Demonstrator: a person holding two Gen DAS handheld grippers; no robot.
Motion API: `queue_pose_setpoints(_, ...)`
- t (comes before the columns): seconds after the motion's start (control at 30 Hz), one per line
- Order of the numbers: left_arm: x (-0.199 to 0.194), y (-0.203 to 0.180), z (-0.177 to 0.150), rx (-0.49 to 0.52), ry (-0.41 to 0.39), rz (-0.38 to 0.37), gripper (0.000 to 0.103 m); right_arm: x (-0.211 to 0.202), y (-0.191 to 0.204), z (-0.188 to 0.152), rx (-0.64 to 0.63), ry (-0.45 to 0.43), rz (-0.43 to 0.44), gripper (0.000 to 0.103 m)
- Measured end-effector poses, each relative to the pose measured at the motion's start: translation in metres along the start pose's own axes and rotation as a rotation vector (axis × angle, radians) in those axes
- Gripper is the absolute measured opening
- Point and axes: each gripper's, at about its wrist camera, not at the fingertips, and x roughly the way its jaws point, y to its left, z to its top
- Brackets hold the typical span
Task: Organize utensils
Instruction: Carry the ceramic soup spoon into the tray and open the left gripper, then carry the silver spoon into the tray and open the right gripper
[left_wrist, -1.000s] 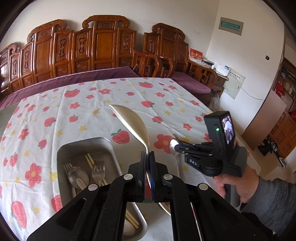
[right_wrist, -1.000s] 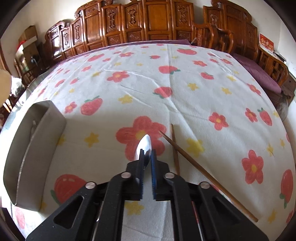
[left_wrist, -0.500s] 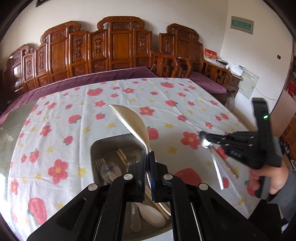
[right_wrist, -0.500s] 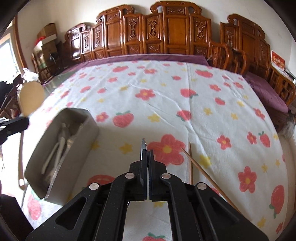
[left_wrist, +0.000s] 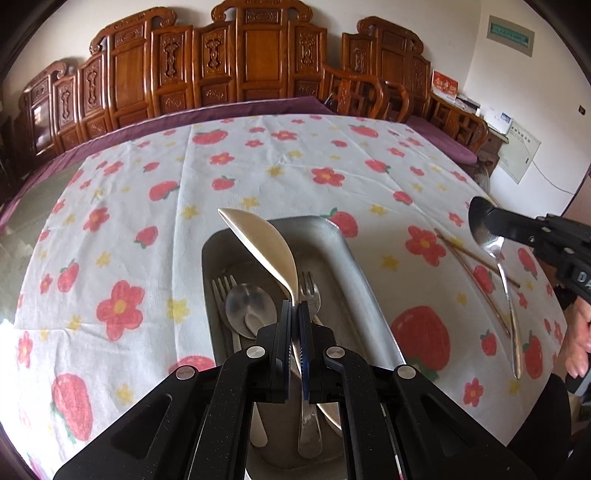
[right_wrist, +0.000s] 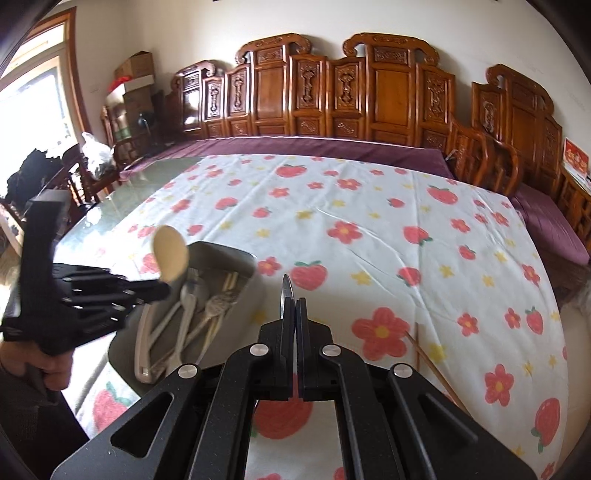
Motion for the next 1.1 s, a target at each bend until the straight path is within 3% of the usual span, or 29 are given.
queue_pose_setpoints(0.37,0.018,-0.005,-0.002,0.015,0.045,0.026,0.005,0.000,0.013,0.002,-0.015,-0.005,0.013,0.002)
queue_pose_setpoints(0.53,0.008,-0.002,0.001,0.007,0.016,0.025,0.020,0.000,0.019,0.004,-0.018,-0.006,0.021,0.002)
queue_pose_setpoints(1.1,-0.039,0.045,0.008,-0.081,-0.093,0.102,0.025,0.028,0.068,0.033,-0.047,-0.005,0.084,0.002)
